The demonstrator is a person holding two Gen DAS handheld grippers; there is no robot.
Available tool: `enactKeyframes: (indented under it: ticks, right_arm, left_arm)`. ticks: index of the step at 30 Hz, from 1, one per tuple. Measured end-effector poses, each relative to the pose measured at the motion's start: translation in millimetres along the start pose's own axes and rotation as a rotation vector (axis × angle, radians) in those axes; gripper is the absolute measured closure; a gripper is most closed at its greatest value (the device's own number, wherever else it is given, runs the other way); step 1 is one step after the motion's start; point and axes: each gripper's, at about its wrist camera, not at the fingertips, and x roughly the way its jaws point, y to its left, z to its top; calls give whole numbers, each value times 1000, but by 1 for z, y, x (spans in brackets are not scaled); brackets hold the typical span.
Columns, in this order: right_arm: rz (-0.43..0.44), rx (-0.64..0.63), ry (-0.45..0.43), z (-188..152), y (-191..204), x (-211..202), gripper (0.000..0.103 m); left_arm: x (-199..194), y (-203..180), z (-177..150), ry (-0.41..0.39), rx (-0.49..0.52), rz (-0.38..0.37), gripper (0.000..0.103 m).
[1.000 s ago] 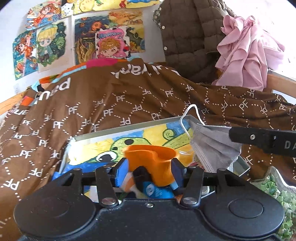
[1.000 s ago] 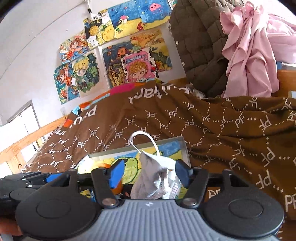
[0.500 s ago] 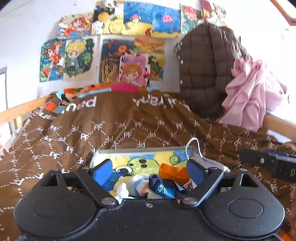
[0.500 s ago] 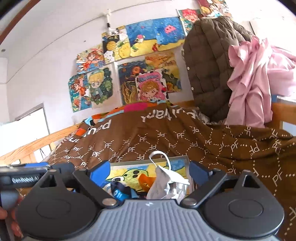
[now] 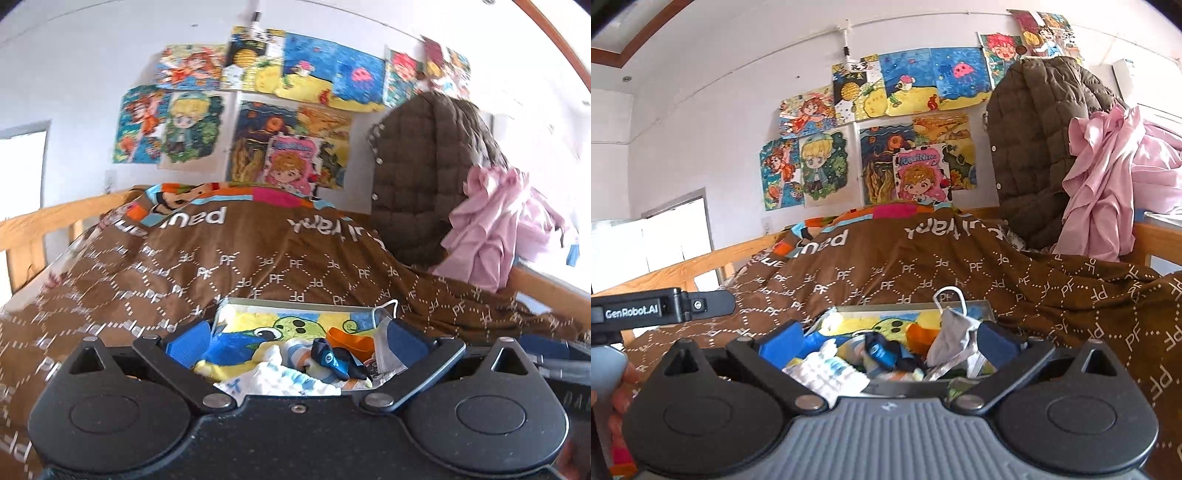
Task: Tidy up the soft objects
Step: 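Move both tools back from the tray to the pile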
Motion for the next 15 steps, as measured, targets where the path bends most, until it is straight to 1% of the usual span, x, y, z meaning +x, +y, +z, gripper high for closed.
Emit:
enactKeyframes:
  ticks: [4, 8, 11, 15]
  right_arm:
    - [8, -2, -7, -6, 14, -14, 0]
    - [12, 2, -1, -12, 26, -22, 0]
    - [11, 23, 31, -20, 33, -20, 0]
    - [18, 24, 82, -31, 41, -11, 0]
  left_arm:
    - [-22, 13, -8, -3, -26, 16, 1]
    - [-36, 28, -17, 22, -32, 40, 1]
    - [-42, 40, -23, 52, -34, 63, 1]
    - [-44, 56, -31, 75, -36, 114, 1]
